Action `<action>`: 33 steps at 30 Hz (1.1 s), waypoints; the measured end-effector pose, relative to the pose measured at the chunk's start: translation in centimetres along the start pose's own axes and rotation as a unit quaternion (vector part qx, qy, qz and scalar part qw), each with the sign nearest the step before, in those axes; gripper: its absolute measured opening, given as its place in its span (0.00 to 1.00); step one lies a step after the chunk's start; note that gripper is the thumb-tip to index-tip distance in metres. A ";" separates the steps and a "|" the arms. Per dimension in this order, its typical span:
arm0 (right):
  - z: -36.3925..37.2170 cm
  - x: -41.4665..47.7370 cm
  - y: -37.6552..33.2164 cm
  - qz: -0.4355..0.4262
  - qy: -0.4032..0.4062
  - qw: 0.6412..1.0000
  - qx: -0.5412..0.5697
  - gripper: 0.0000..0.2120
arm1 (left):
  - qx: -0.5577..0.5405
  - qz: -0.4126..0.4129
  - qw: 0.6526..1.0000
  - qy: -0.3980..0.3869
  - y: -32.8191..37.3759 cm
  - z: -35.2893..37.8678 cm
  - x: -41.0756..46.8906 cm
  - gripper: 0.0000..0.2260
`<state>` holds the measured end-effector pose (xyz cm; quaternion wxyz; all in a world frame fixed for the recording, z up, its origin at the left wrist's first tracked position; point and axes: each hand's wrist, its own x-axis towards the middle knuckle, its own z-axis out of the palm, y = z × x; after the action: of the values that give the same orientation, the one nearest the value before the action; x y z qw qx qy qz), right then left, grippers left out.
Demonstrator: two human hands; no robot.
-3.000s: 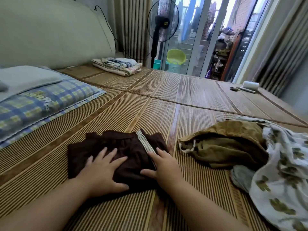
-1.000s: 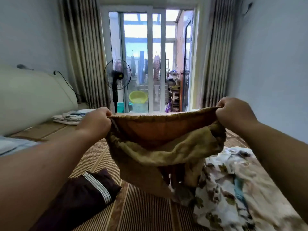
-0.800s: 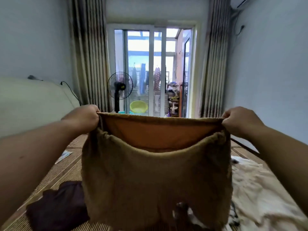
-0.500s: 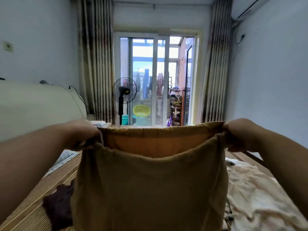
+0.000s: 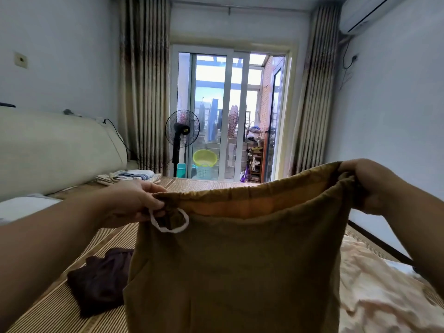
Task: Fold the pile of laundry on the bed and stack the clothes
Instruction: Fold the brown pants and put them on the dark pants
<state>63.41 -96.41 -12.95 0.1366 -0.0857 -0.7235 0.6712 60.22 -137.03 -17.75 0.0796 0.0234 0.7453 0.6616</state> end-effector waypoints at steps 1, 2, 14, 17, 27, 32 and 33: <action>-0.2 -0.1 0.1 -0.001 0.007 1.000 0.015 0.10 | 0.031 0.007 0.999 0.001 -0.2 0.1 0.0 0.17; -0.5 -0.3 0.3 -0.001 0.012 1.000 0.024 0.10 | 0.046 0.009 0.999 -0.001 -0.3 0.2 0.0 0.15; -2.7 -0.4 1.6 -0.015 0.013 0.998 -0.052 0.08 | -0.047 0.041 0.996 -0.069 -0.2 2.6 -1.3 0.25; -2.9 -0.7 1.5 -0.026 -0.025 0.999 -0.027 0.13 | 0.000 0.060 0.998 0.000 -1.2 3.4 -0.3 0.14; -4.2 -0.6 2.8 -0.030 -0.024 0.999 0.016 0.05 | 0.093 0.030 0.988 -0.118 -0.5 0.7 -1.3 0.26; -3.7 -0.6 3.0 -0.072 -0.043 0.996 -0.015 0.10 | 0.341 0.134 0.930 -0.020 -0.5 0.2 -0.6 0.21; -3.4 -0.5 3.1 -0.089 -0.016 0.995 -0.047 0.09 | 0.436 0.161 0.885 0.004 -0.4 0.3 -0.7 0.21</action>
<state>64.75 -93.09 -15.88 0.1805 -0.0166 -0.7611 0.6228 61.01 -136.87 -18.14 -0.0493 0.1727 0.9450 0.2735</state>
